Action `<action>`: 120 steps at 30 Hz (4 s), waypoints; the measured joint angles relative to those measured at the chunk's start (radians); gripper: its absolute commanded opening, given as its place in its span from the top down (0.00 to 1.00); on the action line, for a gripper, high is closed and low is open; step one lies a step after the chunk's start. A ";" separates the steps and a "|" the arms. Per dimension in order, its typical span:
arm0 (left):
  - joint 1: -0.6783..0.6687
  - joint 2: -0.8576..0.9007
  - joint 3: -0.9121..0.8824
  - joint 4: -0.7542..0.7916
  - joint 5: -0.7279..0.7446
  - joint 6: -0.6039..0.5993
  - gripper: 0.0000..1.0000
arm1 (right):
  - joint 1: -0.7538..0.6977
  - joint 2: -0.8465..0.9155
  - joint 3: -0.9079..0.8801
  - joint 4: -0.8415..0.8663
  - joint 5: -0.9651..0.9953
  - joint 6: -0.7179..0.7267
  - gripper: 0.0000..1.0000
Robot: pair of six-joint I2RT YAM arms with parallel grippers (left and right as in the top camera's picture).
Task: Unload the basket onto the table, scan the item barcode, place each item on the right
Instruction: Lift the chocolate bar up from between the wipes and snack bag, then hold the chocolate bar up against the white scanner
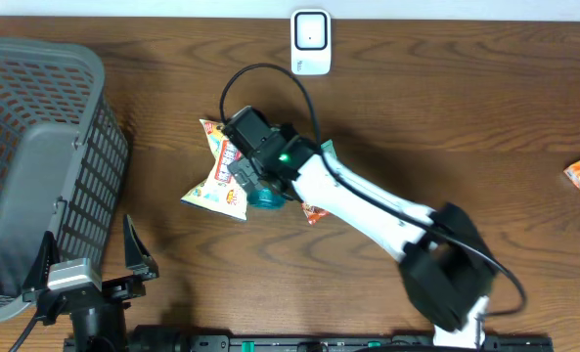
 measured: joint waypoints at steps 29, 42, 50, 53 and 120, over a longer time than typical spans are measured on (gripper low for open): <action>0.000 0.000 0.000 0.000 0.000 0.000 0.02 | 0.050 -0.042 -0.394 0.212 0.215 0.036 0.20; 0.000 0.000 0.000 0.000 0.000 0.000 0.02 | 0.085 0.089 -0.398 0.312 0.414 -0.061 0.99; 0.000 0.000 0.000 0.000 0.000 0.000 0.02 | 0.174 0.104 -0.373 0.206 0.486 -0.059 0.99; 0.000 0.000 0.000 0.000 0.000 0.000 0.02 | 0.179 0.084 -0.319 0.088 0.394 -0.047 0.99; 0.000 0.000 0.000 0.000 0.000 0.000 0.02 | -0.434 0.028 0.035 0.158 -0.476 -0.197 0.99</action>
